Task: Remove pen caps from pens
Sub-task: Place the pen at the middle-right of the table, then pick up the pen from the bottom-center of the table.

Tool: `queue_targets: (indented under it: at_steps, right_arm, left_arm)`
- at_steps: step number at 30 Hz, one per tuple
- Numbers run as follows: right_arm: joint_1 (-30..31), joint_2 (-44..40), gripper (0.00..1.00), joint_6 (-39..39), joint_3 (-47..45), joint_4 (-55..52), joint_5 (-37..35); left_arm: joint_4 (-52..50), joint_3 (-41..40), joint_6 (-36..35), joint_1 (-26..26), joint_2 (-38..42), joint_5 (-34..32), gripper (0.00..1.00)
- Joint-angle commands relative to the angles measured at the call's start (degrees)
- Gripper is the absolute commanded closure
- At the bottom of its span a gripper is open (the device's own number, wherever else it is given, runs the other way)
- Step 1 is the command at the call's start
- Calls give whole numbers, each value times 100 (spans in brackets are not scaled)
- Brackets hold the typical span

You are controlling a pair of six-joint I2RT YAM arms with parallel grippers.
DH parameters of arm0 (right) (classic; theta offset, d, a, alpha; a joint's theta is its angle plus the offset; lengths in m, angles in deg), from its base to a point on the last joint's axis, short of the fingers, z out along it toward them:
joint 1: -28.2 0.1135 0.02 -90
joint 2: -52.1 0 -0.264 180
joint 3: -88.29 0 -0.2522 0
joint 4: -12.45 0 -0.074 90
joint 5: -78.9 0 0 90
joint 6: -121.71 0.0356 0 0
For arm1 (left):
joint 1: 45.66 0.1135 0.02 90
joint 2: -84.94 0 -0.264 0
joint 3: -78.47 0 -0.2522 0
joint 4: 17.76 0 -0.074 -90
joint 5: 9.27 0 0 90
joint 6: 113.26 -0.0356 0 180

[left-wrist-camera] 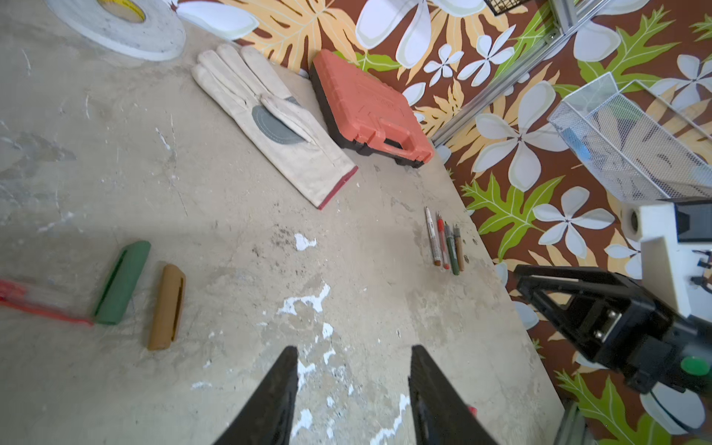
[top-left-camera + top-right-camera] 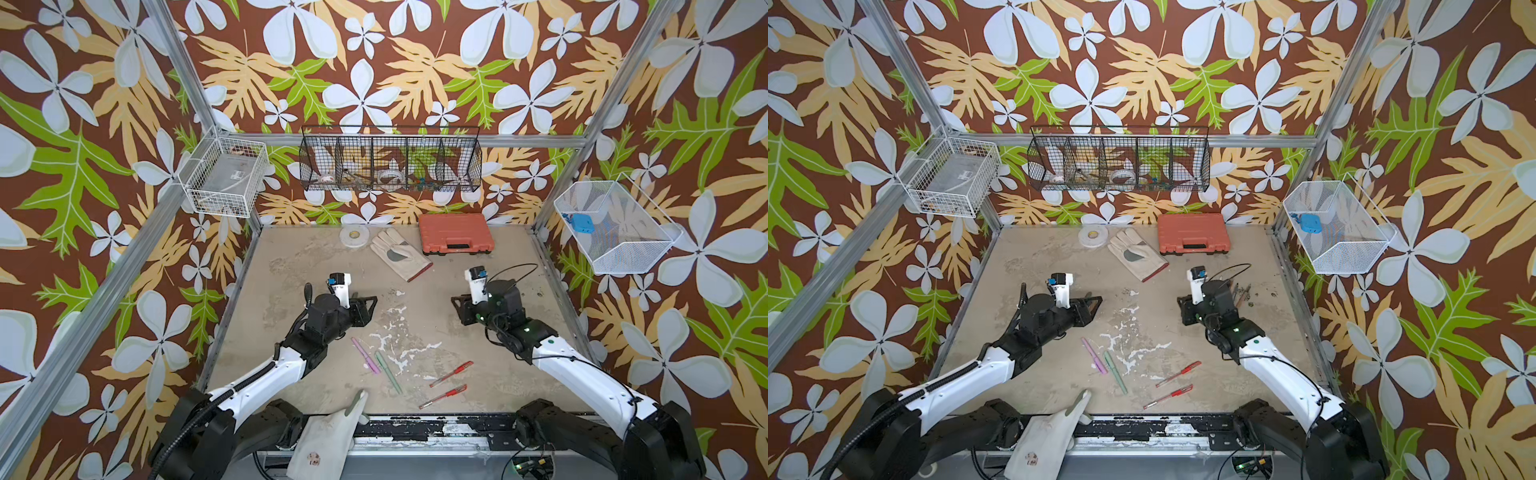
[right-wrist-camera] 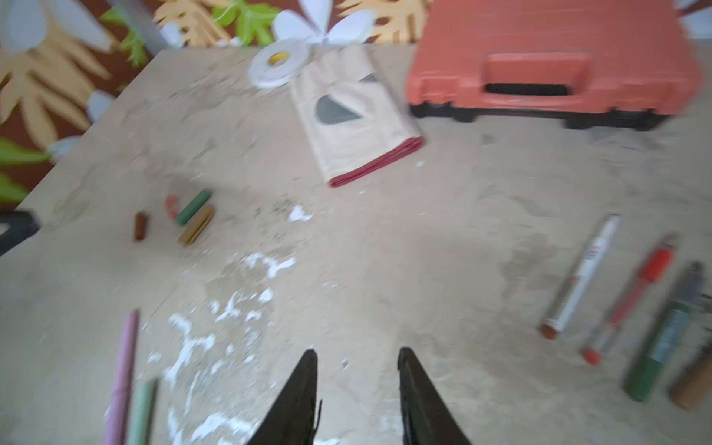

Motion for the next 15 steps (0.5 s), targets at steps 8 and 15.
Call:
queue_targets:
  at_steps: [8, 15]
  right_arm:
    - [2160, 517, 63, 204, -68, -623, -602]
    - [3600, 1240, 62, 1113, 199, -1033, -1489]
  left_arm:
    - [-2099, -188, 478, -342, 838, -125, 50]
    - [-2431, -417, 498, -355, 1160, -394, 49]
